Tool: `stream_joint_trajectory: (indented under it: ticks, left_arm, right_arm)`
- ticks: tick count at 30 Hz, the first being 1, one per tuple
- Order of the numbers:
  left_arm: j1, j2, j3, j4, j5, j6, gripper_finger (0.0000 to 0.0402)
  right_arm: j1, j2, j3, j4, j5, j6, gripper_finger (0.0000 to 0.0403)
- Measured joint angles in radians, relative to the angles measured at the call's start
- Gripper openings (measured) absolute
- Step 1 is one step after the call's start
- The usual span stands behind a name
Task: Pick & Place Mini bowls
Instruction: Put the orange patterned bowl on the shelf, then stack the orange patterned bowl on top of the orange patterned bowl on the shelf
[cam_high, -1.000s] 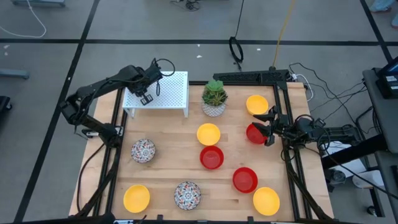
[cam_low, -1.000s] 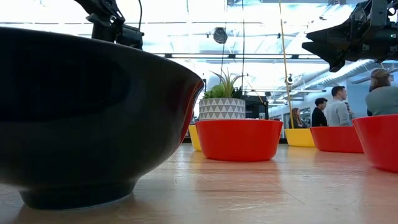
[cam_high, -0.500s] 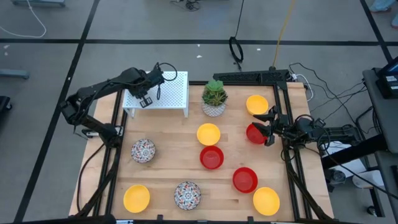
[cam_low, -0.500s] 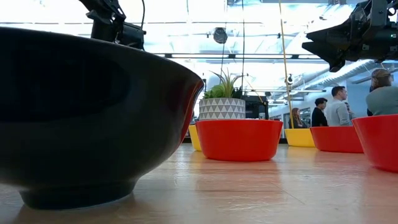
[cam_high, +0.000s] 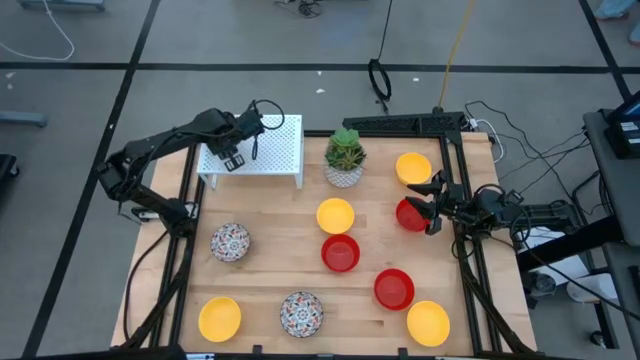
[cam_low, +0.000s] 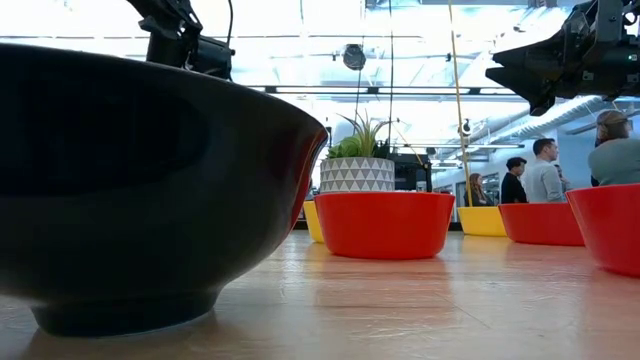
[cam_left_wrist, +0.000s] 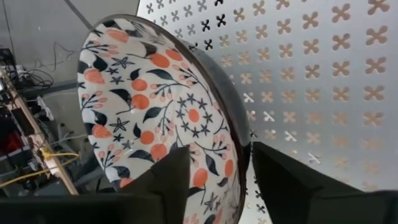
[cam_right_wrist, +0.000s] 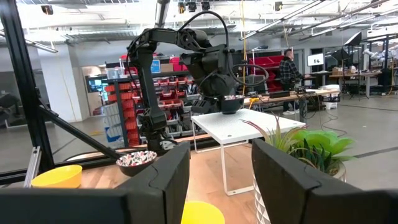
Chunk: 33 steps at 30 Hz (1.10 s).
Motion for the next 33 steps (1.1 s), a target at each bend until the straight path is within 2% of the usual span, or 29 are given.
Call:
stream_joint_trajectory:
  ticks: [7,14,17,21,27,29,33]
  left_arm:
    - [-0.026,0.000,0.032,-0.045,0.001,-0.007,0.0197]
    - [-0.069,0.000,0.194,-0.141,0.022,-0.019,0.0198]
    - [-0.087,0.000,0.272,-0.176,0.066,-0.045,0.0198]
    - [-0.117,0.000,0.355,-0.194,0.193,-0.139,0.0198]
    - [-0.218,0.000,0.381,-0.168,0.526,-0.298,0.0198]
    - [-0.278,0.000,0.367,-0.150,0.574,-0.370,0.0198]
    - [-0.421,0.000,0.310,-0.147,0.588,-0.508,0.0198]
  right_arm:
    - [0.000,0.000,0.000,0.000,0.000,0.000,0.0160]
    - [0.000,0.000,0.000,0.000,0.000,0.000,0.0160]
    - [0.000,0.000,0.000,0.000,0.000,0.000,0.0160]
    - [0.000,0.000,0.000,0.000,0.000,0.000,0.0160]
    - [0.000,0.000,0.000,0.000,0.000,0.000,0.0160]
    - [0.000,0.000,0.000,0.000,0.000,0.000,0.0160]
    - [0.000,0.000,0.000,0.000,0.000,0.000,0.0160]
